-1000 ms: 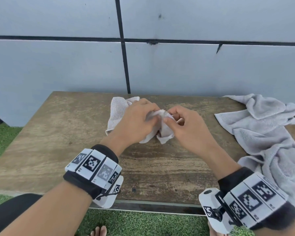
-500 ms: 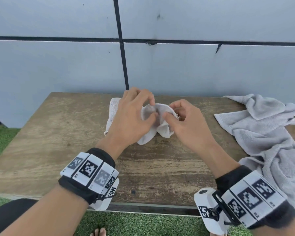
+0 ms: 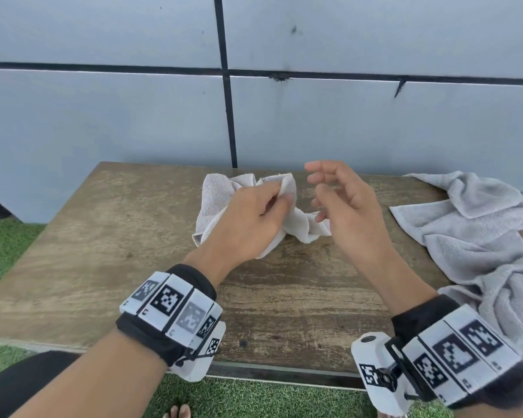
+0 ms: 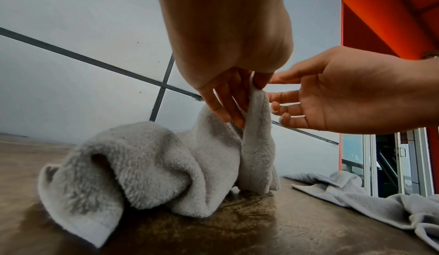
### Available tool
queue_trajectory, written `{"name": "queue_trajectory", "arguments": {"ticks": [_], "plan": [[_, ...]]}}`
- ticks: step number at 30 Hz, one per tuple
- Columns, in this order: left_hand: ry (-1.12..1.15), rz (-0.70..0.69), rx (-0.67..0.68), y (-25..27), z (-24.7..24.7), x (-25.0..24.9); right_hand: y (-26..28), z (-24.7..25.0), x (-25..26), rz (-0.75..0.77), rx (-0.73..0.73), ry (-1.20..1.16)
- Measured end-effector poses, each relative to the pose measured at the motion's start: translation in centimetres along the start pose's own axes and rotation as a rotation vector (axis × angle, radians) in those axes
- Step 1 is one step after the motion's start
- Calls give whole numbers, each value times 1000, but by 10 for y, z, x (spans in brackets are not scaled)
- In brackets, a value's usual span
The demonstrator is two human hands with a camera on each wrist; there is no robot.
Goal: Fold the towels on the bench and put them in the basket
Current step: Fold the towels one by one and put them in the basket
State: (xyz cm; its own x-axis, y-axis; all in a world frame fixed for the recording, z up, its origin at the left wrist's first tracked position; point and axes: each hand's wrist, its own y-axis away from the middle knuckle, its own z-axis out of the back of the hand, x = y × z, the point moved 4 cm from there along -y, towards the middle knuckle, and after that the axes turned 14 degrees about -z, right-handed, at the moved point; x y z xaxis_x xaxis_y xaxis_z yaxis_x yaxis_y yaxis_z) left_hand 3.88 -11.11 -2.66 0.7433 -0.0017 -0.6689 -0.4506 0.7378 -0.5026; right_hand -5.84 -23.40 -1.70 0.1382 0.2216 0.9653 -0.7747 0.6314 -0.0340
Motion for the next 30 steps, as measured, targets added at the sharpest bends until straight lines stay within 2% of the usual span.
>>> {"name": "queue_trajectory", "arguments": {"ticks": [4, 8, 13, 18, 21, 24, 27, 30], "plan": [[124, 58, 44, -2, -4, -4, 0, 1, -2, 39, 87, 88], [182, -8, 182, -4, -15, -5, 2, -4, -4, 46, 133, 126], [165, 20, 169, -6, -15, -4, -5, 11, -8, 20, -46, 155], [113, 52, 224, -5, -11, 2, -8, 27, -12, 24, -186, 105], [37, 61, 162, -6, -3, 9, -9, 33, -17, -10, -220, 132], [-41, 43, 31, -9, 6, 16, -8, 31, -22, -41, -215, 176], [-62, 33, -71, -11, 8, 17, -7, 26, -22, -53, -135, 168], [1, -7, -32, -12, 0, 12, -3, 19, -16, -30, -18, 177]]}}
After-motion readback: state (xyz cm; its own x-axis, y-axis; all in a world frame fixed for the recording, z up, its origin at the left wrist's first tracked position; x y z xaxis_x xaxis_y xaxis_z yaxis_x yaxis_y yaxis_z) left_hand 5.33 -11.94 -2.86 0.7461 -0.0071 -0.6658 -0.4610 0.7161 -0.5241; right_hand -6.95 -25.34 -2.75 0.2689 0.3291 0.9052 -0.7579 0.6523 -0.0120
